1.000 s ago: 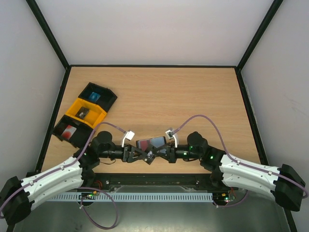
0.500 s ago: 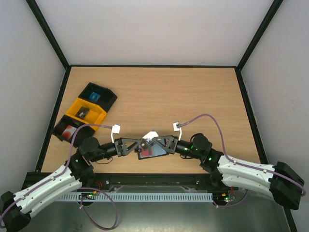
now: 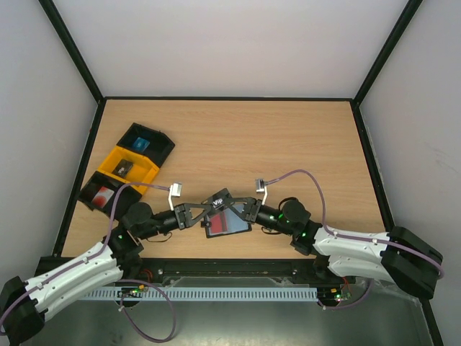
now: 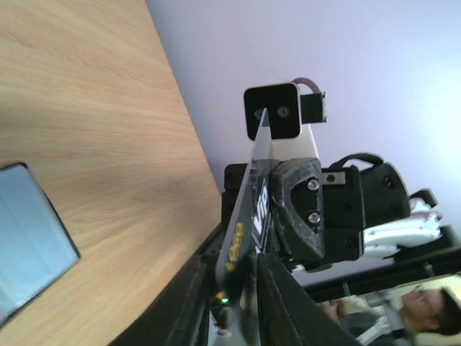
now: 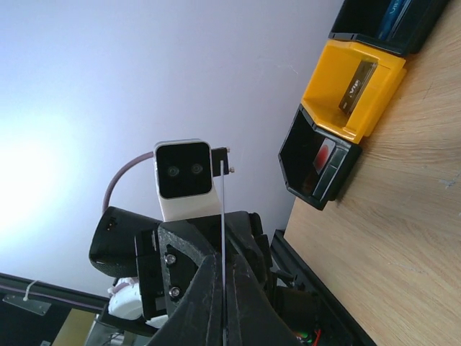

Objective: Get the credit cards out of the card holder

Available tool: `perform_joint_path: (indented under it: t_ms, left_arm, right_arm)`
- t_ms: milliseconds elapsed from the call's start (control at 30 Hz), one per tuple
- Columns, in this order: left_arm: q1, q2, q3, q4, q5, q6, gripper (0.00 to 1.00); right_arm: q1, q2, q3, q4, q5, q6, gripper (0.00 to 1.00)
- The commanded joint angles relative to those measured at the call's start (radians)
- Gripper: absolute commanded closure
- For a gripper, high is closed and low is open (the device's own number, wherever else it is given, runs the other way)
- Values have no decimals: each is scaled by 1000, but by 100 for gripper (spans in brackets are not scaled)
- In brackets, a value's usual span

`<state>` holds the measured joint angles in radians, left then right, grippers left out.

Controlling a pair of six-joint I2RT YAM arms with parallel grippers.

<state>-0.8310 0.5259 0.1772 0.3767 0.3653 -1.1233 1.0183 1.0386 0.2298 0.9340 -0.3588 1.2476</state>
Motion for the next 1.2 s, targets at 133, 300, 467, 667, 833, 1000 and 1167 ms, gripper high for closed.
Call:
perform_joint_path:
  t_ms: [133, 300, 467, 667, 833, 1000, 1167]
  left_arm:
    - [-3, -13, -15, 49, -11, -8, 97]
    - [-2, -61, -9, -12, -42, 6, 97]
    - [-3, -103, -7, -71, -73, 9, 97]
    - [0, -157, 41, -233, -159, 44, 97]
    - [10, -205, 124, -403, -246, 97, 97]
    - [27, -196, 213, -528, -353, 128, 97]
    - [61, -142, 297, -605, -411, 145, 97]
  right_arm:
    - [0, 13, -1, 58, 28, 16, 98]
    - [1, 24, 1, 62, 24, 17, 92]
    - [1, 11, -15, 36, 47, 8, 76]
    - [1, -31, -32, -66, 63, -30, 45]
    - [1, -96, -53, -130, 83, -55, 17]
    - [0, -196, -39, -284, 120, -151, 0]
    - [1, -282, -9, -462, 161, -232, 2]
